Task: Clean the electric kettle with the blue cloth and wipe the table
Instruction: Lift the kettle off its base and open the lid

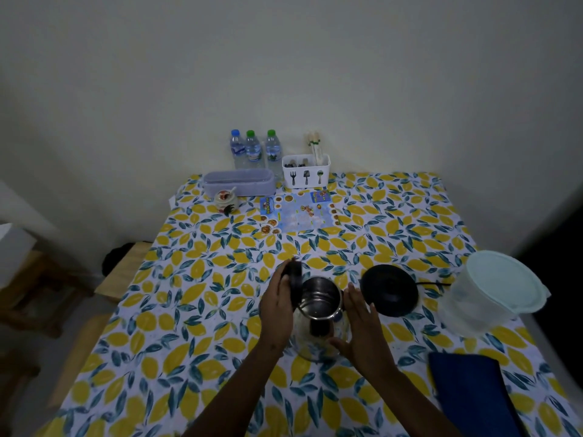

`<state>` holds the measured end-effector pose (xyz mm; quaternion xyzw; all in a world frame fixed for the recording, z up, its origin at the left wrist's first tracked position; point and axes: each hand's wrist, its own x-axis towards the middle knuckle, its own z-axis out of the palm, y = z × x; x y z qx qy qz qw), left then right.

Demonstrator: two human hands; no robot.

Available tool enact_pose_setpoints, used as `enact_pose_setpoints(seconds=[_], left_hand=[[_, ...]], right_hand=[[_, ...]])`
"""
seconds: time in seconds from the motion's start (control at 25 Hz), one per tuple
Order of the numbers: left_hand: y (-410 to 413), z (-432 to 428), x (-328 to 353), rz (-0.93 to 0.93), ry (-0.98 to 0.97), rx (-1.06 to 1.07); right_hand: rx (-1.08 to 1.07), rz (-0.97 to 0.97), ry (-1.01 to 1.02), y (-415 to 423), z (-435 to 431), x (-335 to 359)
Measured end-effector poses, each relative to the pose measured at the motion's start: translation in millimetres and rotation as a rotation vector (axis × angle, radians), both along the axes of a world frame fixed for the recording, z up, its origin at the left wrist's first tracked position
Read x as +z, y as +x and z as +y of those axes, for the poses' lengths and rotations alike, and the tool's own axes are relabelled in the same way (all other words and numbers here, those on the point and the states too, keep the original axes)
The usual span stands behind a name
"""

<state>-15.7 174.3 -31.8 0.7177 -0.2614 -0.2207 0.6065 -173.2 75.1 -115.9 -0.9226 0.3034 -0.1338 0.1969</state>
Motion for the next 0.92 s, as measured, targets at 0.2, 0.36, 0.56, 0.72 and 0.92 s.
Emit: enact_pose_setpoints(seconds=[0.2, 0.36, 0.56, 0.72, 0.92], left_hand=[[21, 32, 2, 0.172, -0.002, 0.113], [22, 43, -1, 0.298, -0.068, 0.214], [39, 48, 14, -0.268, 0.043, 0.159], [36, 37, 27, -0.609, 0.088, -0.139], [-14, -9, 17, -0.586, 0.137, -0.478]], right_hand=[[-0.02, 0.018, -0.011, 2, 1, 1], [-0.038, 0.018, -0.002, 2, 1, -1], [-0.129, 0.014, -0.001, 2, 14, -2], [-0.216, -0.063, 0.035, -13, 33, 7], [-0.442, -0.132, 0.006, -64, 32, 13]])
